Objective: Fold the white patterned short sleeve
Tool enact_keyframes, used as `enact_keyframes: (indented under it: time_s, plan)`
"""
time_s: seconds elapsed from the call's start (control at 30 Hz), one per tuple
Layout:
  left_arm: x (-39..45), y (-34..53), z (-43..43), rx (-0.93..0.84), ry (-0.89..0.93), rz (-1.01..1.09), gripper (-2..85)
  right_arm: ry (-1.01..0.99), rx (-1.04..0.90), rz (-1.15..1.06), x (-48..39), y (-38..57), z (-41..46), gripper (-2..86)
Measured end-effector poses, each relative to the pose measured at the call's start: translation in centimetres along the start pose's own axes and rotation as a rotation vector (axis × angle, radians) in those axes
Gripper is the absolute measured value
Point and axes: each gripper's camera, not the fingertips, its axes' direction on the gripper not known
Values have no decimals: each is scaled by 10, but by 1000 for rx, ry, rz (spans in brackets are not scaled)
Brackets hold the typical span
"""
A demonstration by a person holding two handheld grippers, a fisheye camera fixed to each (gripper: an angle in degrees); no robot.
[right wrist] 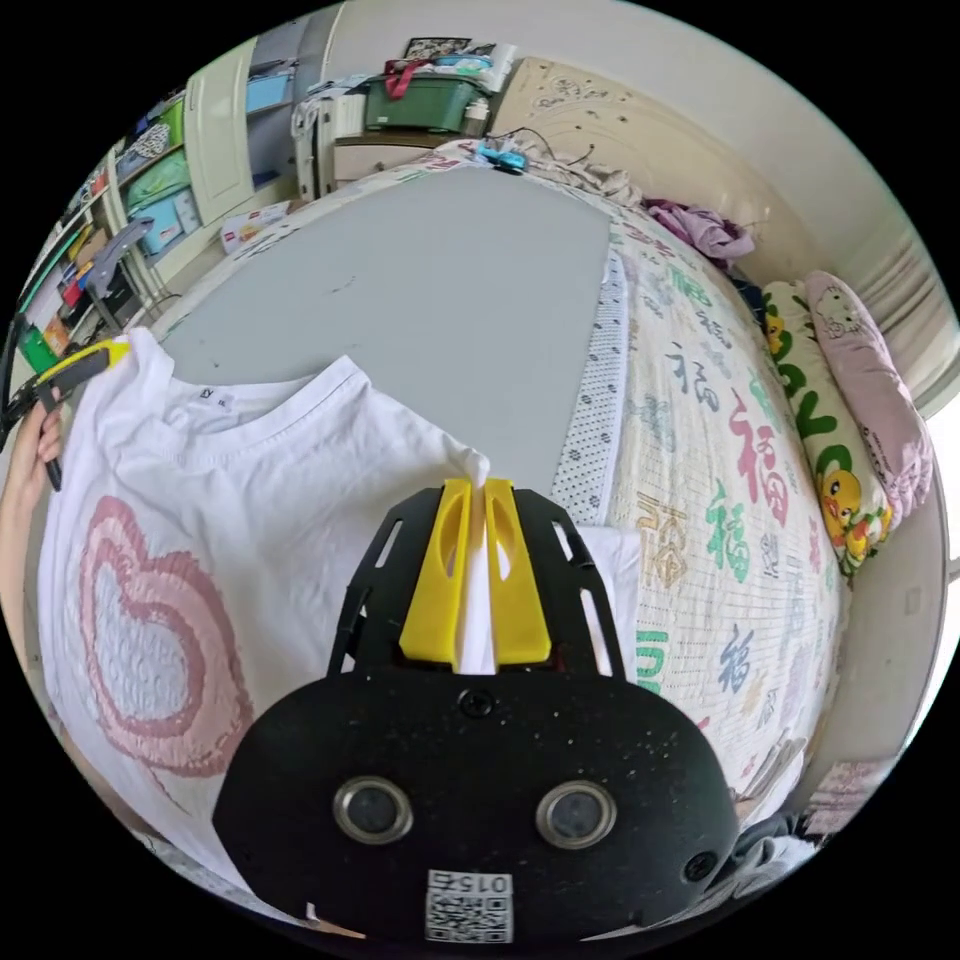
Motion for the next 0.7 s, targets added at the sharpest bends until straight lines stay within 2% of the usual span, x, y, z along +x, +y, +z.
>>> enact_keyframes:
  time_s: [0.1,0.33,0.53,0.63,0.7]
  plan:
    - [-17,-4,0,45,-89,-71,9,159,1,41,-8,-1,11,13]
    - [-32,-12,21,-53,-107,-96,30,156,15,107,-13,8,6,66]
    - [-105,21,-88,160,-4,-156,52,80,176,201,16,72,-70,83]
    - [-164,46,-104,87,-46,-269,53,-69,292,226,5,107,-113,74]
    - [-193,58,-96,22,-6,-347,69,-183,333,121,-35,119,-135,72]
